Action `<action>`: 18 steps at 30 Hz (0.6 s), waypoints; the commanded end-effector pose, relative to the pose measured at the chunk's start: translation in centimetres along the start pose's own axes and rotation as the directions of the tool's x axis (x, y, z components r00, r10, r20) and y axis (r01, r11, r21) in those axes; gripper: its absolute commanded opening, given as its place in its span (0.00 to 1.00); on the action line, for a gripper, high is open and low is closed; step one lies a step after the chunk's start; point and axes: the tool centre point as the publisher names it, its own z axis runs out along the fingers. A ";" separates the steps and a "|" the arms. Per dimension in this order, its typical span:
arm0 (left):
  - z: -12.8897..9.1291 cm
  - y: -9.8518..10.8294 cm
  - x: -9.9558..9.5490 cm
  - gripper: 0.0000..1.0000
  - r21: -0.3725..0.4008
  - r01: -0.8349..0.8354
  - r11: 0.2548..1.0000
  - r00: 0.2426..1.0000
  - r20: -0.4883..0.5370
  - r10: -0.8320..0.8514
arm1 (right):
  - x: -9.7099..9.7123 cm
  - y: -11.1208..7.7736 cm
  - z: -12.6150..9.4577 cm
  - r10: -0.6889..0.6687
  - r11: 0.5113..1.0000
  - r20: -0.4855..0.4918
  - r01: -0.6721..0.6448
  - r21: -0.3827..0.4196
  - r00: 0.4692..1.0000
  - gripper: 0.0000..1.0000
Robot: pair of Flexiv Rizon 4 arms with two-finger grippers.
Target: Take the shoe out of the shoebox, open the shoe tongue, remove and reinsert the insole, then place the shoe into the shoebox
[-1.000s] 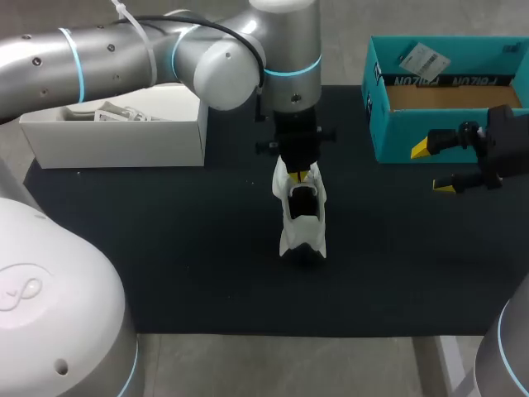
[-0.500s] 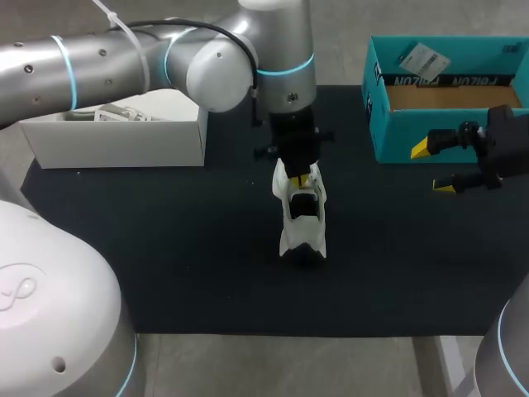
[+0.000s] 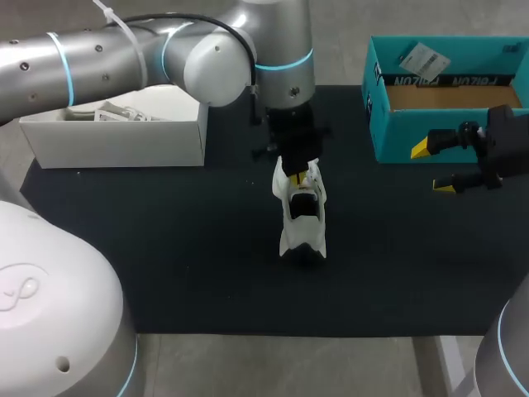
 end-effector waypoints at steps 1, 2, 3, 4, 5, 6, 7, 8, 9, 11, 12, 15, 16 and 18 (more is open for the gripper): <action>-2.0 -1.4 0.8 0.00 -0.235 0.606 0.760 0.758 -0.118 -0.641 | 0.1 0.0 0.1 0.002 1.000 0.004 -0.002 -0.001 1.000 1.00; -2.0 -1.4 0.8 0.00 -0.235 0.606 0.760 0.758 -0.118 -0.641 | 0.1 0.0 0.1 0.002 1.000 0.004 -0.002 -0.001 1.000 1.00; -2.0 -1.4 0.8 0.00 -0.235 0.606 0.760 0.758 -0.118 -0.641 | 0.1 0.0 0.1 0.002 1.000 0.004 -0.002 -0.001 1.000 1.00; -2.0 -1.4 0.8 0.00 -0.235 0.606 0.760 0.758 -0.118 -0.641 | 0.1 0.0 0.1 0.002 1.000 0.004 -0.002 -0.001 1.000 1.00; -2.0 -1.4 0.8 0.00 -0.235 0.606 0.760 0.758 -0.118 -0.641 | 0.1 0.0 0.1 0.002 1.000 0.004 -0.002 -0.001 1.000 1.00; -2.0 -1.4 0.8 0.00 -0.235 0.606 0.760 0.758 -0.118 -0.641 | 0.1 0.0 0.1 0.002 1.000 0.004 -0.002 -0.001 1.000 1.00; -2.0 -1.4 0.8 0.00 -0.235 0.606 0.760 0.758 -0.118 -0.641 | 0.1 0.0 0.1 0.002 1.000 0.004 -0.002 -0.001 1.000 1.00; -2.0 -1.4 0.8 0.00 -0.235 0.606 0.760 0.758 -0.118 -0.641 | 0.1 0.0 0.1 0.002 1.000 0.004 -0.002 -0.001 1.000 1.00; -2.0 -1.4 0.8 0.00 -0.235 0.606 0.760 0.758 -0.118 -0.641 | 0.1 0.0 0.1 0.002 1.000 0.004 -0.002 -0.001 1.000 1.00; -2.0 -1.4 0.8 0.00 -0.235 0.606 0.760 0.758 -0.118 -0.641 | 0.1 0.0 0.1 0.002 1.000 0.004 -0.002 -0.001 1.000 1.00; -2.0 -1.4 0.8 0.00 -0.235 0.606 0.760 0.758 -0.118 -0.641 | 0.1 0.0 0.1 0.002 1.000 0.004 -0.002 -0.001 1.000 1.00; -1.8 -1.5 0.6 0.00 -0.201 0.663 0.722 0.719 -0.101 -0.688 | 0.1 0.0 0.1 0.002 1.000 0.004 -0.002 -0.001 1.000 1.00; -1.8 -1.9 0.8 0.00 -0.133 0.718 0.683 0.683 -0.057 -0.729 | 0.1 0.0 0.1 0.002 1.000 0.004 -0.002 -0.001 1.000 1.00; -1.9 -2.4 1.0 0.00 -0.014 0.819 0.574 0.574 -0.017 -0.819 | 0.1 0.0 0.1 0.002 1.000 0.004 -0.002 -0.001 1.000 1.00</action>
